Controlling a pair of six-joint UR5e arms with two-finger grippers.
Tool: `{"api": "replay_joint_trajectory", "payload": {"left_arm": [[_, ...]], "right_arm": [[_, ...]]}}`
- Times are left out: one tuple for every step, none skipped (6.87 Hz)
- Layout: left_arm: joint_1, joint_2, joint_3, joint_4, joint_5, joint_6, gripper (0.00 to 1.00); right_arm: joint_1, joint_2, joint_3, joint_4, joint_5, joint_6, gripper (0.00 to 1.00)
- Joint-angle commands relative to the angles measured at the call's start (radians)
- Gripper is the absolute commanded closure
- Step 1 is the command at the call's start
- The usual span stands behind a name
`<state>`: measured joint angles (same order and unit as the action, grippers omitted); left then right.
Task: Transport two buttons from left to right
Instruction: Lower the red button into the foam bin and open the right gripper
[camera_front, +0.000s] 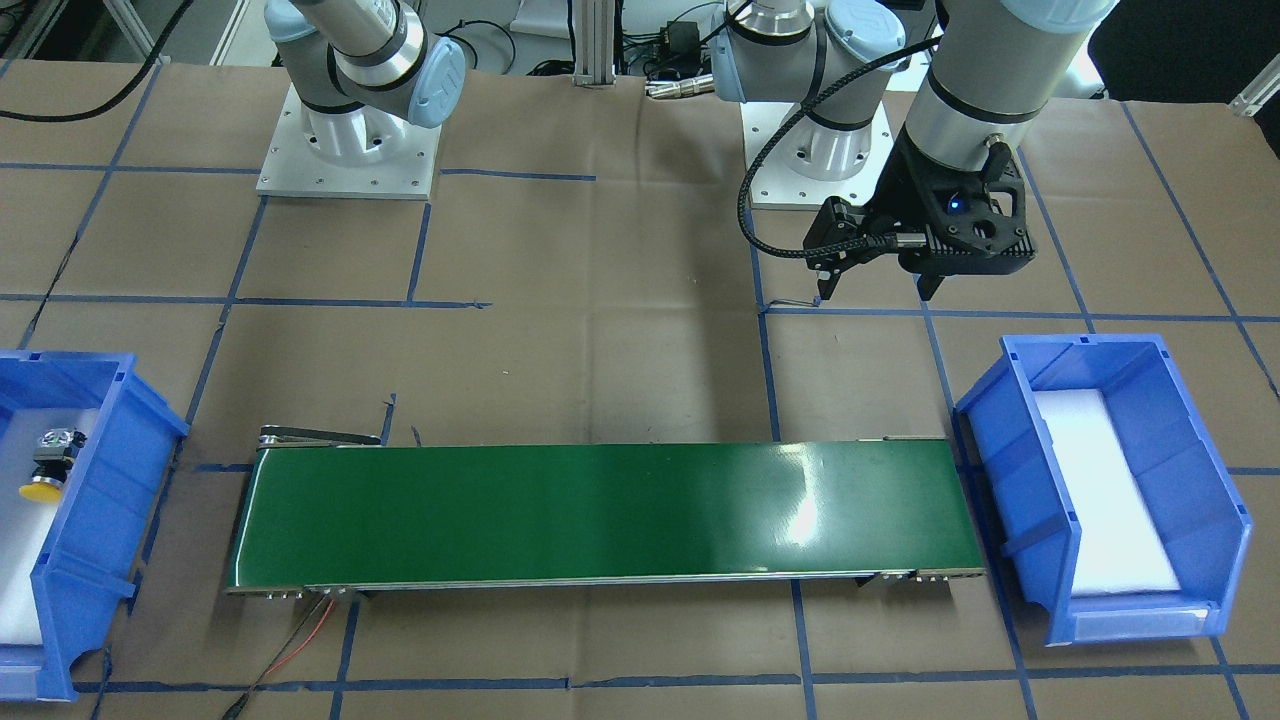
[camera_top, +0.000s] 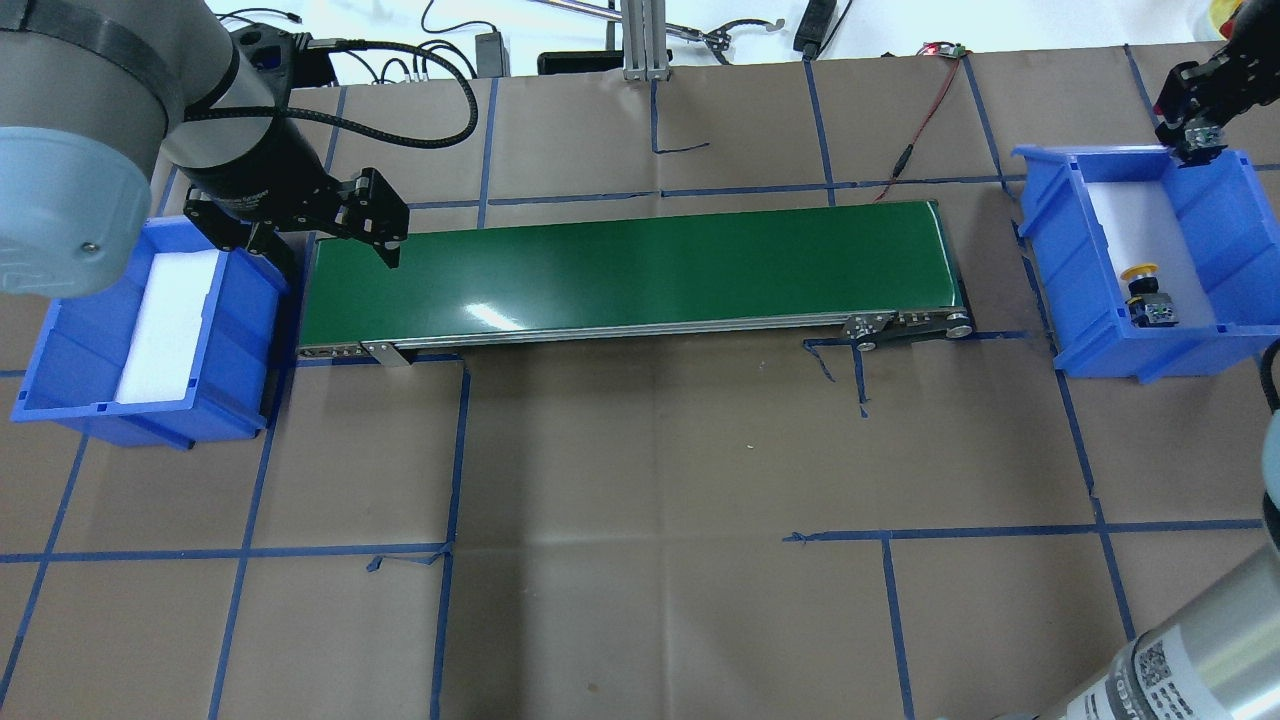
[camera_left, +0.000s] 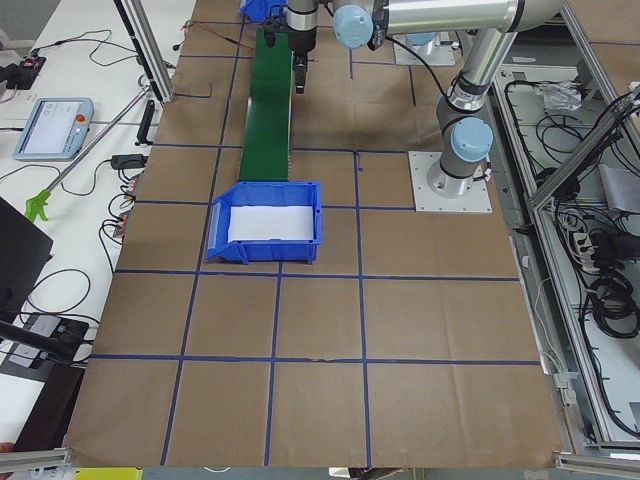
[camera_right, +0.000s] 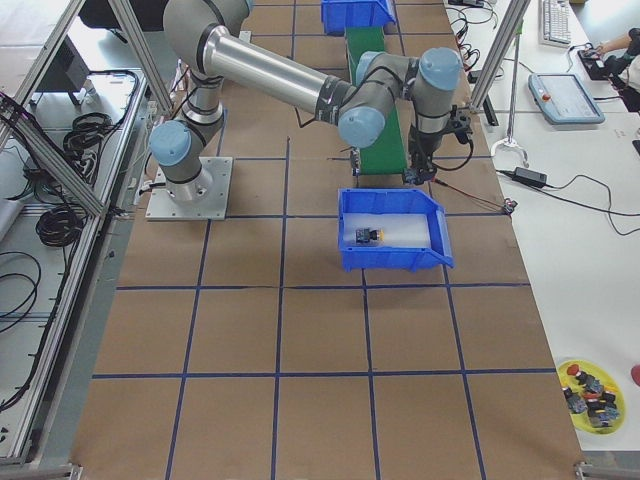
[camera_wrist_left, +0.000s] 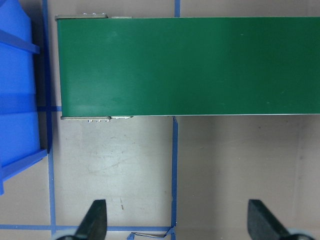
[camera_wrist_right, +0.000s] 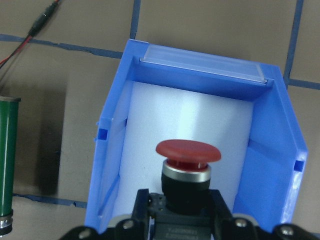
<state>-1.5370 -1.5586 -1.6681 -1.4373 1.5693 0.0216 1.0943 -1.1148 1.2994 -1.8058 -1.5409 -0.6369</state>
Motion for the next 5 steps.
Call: {"api": "replay_joint_trajectory", "payload": {"left_arm": [[0.0, 0.0, -0.001, 0.0, 0.0, 0.0, 0.0], [0.0, -0.001, 0.001, 0.0, 0.0, 0.0, 0.0], [0.0, -0.001, 0.001, 0.0, 0.0, 0.0, 0.0], [0.0, -0.001, 0.001, 0.0, 0.0, 0.0, 0.0], [0.0, -0.001, 0.001, 0.0, 0.0, 0.0, 0.0]], "right_arm": [[-0.014, 0.047, 0.008, -0.006, 0.013, -0.058, 0.93], [-0.014, 0.059, 0.027, -0.013, 0.013, -0.067, 0.93], [-0.016, 0.081, 0.041, -0.073, 0.013, -0.072, 0.93], [-0.022, 0.102, 0.041, -0.093, 0.013, -0.104, 0.93], [-0.022, 0.127, 0.043, -0.119, 0.012, -0.11, 0.93]]}}
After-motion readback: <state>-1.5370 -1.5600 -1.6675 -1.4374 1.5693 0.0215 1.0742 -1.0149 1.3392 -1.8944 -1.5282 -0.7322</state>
